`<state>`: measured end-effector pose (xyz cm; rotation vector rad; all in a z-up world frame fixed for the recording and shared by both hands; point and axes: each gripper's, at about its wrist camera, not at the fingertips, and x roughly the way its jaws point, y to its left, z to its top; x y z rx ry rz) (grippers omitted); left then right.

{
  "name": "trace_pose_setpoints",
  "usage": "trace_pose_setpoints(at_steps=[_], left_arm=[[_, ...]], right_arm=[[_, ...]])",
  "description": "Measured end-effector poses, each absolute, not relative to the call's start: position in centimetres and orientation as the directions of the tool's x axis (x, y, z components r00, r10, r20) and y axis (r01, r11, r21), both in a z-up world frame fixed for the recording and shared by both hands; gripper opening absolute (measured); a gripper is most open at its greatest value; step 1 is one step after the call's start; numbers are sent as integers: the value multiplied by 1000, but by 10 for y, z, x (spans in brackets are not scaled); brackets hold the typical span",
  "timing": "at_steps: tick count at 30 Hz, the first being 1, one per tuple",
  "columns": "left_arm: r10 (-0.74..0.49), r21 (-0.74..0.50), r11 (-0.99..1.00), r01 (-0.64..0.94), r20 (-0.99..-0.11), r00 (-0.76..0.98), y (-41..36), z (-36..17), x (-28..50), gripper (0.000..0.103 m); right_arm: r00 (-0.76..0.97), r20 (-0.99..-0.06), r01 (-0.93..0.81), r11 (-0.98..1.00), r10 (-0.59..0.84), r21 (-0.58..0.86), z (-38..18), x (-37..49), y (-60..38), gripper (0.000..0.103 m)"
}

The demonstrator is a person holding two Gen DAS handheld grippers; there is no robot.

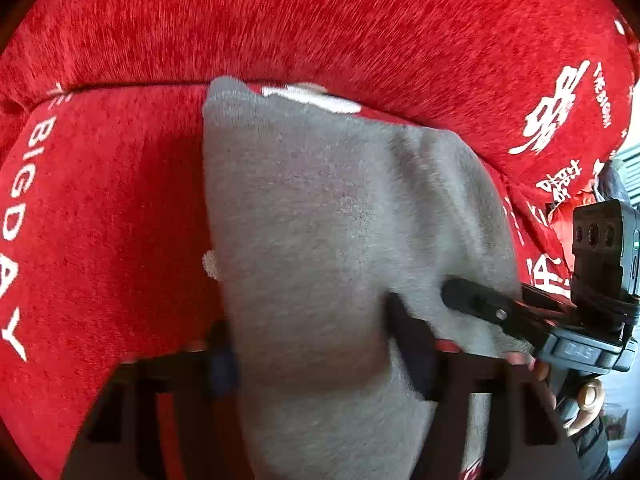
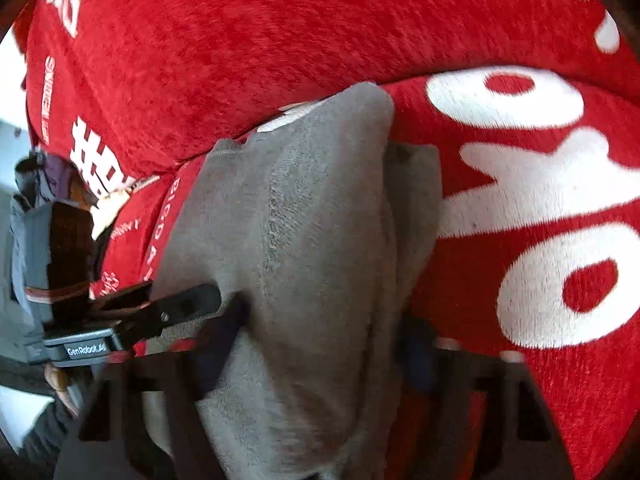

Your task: Fold small clothes

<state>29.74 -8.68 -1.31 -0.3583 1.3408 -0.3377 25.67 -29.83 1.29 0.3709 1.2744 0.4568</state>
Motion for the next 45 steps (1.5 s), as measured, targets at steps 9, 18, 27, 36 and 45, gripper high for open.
trace_pose_setpoints(at_steps=[9,18,27,36,45], left_arm=[[-391,-381,920,88,-892,225,-81,32,276,41],[-382,-376,924,68,-902,202,-45,70,212,41],[-365,-363,931,42,-918,153,-17,55,138,41],[-384,-385,923,25,-912,147,-9,28,123,45],[-357,-379,921,-89,-914,194,12,19,114,81]], right_arm=[[287,-822,-137,870,492,473,59,235,-280,37],[276,-826,-163,871,492,464,105,175,-246,36],[219,-835,-183,862,504,472,97,112,-213,36],[212,-845,-149,871,491,469,79,92,-208,36],[219,-896,-74,922,386,380,63,101,-226,59]])
